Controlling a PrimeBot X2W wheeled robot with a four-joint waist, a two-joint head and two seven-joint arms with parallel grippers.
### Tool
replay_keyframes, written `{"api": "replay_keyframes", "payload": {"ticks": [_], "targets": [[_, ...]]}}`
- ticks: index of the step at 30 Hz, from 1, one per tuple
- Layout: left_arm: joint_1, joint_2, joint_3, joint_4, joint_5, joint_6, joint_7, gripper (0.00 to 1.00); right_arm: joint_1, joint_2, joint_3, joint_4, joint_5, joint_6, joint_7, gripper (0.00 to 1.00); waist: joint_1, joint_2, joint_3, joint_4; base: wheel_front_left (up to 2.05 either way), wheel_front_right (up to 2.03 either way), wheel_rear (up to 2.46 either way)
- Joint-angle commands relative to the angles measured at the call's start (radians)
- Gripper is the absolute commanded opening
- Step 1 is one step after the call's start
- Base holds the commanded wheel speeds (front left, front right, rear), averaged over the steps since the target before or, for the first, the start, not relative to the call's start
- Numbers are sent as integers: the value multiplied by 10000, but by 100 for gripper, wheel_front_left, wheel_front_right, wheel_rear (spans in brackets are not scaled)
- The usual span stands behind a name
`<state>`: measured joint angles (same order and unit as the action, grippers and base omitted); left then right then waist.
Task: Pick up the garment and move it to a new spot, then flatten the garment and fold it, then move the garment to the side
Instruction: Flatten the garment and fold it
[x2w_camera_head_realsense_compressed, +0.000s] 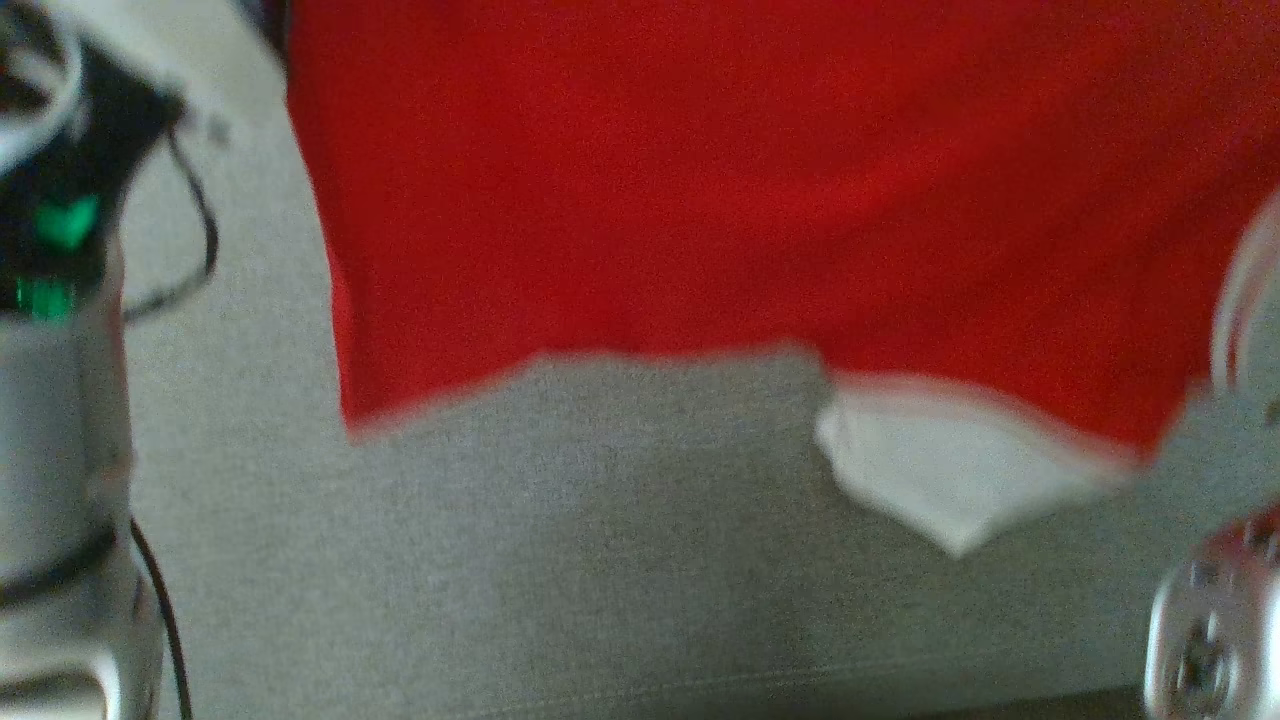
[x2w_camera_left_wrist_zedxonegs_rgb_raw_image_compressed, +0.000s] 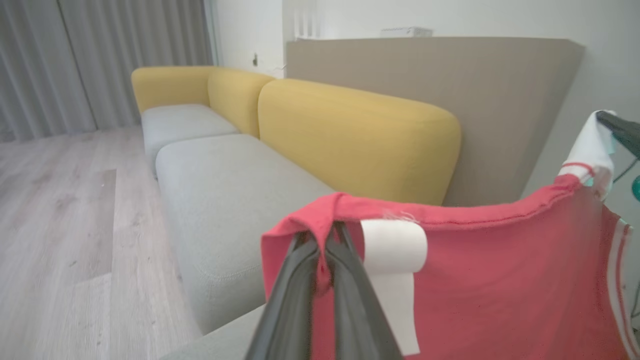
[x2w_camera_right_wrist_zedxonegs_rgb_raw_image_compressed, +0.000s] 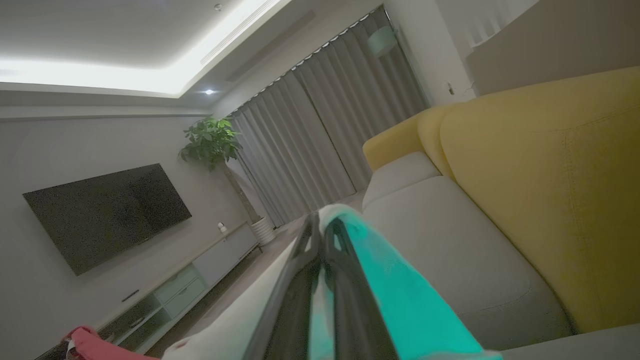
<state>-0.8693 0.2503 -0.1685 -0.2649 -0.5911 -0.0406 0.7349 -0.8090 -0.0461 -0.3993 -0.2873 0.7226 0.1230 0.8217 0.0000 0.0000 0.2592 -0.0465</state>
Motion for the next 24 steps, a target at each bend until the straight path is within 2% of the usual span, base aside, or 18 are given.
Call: {"api": "replay_keyframes", "payload": {"ticks": [1,5,9,12,14,17,19,24], "targets": [[-863,291,206,393,314,-53,-221,0,-1197,-42,295,354,-572,77,-308,0,0,0,1078,100,0,0,0],[-2814,-46,-9,2925,1061,17,-1122,0,-3733,-42,343,2926,-2171,77,-1627,0,0,0,1964,227,0,0,0],[-4781,-297,-136,5145,2185,311,-3040,0,-5981,-42,569,5116,-3354,77,-3556,0,0,0,2723,225,0,0,0],[-5854,-379,-533,6576,3114,487,-4500,0,-7221,-42,819,6463,-3768,77,-4799,0,0,0,3244,228,0,0,0],[-6276,-582,-625,7436,3340,619,-5367,0,-7725,-42,987,7212,-3687,77,-5504,0,0,0,3467,209,0,0,0],[-6554,-818,-682,8531,3490,757,-6525,0,-7861,-42,1296,8081,-3401,77,-6183,0,0,0,3745,175,0,0,0],[-6269,-897,-749,9188,3510,720,-7202,0,-7362,-42,1699,8397,-3091,77,-6564,0,0,0,3711,144,0,0,0],[-4316,-1099,-973,10299,3264,284,-8470,0,-4448,-42,2800,8158,-1746,77,-7050,0,0,0,2947,131,0,0,0]]}}
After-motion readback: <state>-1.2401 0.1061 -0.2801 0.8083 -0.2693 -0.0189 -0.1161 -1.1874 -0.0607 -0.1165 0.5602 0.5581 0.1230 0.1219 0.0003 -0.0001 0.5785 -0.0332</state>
